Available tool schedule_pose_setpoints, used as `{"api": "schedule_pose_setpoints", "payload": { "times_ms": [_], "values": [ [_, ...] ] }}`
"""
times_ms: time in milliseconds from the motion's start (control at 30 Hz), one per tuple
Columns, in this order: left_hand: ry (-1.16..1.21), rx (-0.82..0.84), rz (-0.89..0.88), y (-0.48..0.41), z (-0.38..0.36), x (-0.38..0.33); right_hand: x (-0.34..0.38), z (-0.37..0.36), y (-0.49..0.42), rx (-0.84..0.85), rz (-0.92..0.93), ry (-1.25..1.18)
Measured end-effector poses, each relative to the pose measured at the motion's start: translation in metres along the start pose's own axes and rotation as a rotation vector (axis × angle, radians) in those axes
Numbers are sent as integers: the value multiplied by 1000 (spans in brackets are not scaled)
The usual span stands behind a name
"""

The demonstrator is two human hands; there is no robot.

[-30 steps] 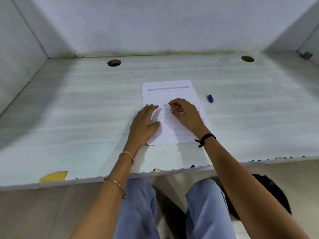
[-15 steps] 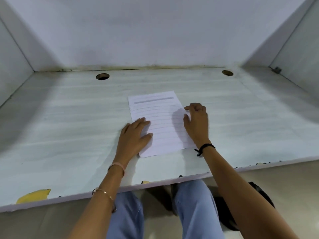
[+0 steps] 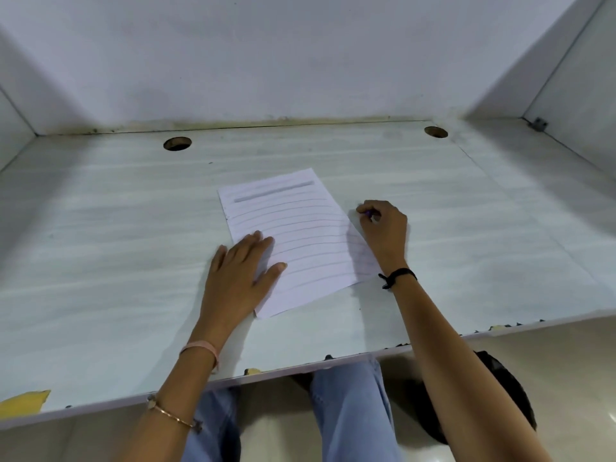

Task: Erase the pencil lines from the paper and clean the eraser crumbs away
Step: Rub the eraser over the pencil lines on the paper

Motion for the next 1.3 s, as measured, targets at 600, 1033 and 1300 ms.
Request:
{"api": "schedule_pose_setpoints", "payload": {
  "times_ms": [600, 1033, 1300],
  "values": [
    [-109, -41, 247, 7, -7, -48, 44, 24, 85, 391, 96, -141],
    [-136, 260, -282, 16, 0, -39, 36, 37, 80, 432, 247, -76],
    [-215, 272, -241, 22, -13, -42, 48, 47, 101, 503, 79, -171]
  ]
}}
Point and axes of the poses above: each hand's wrist, its own y-axis away from the middle knuckle, its own z-axis out of the back of the hand, x = y × z, the point moved 1 cm from there along -y, towards the middle knuckle, and after that the axes turned 3 degrees about -x, right-handed, at the moved point
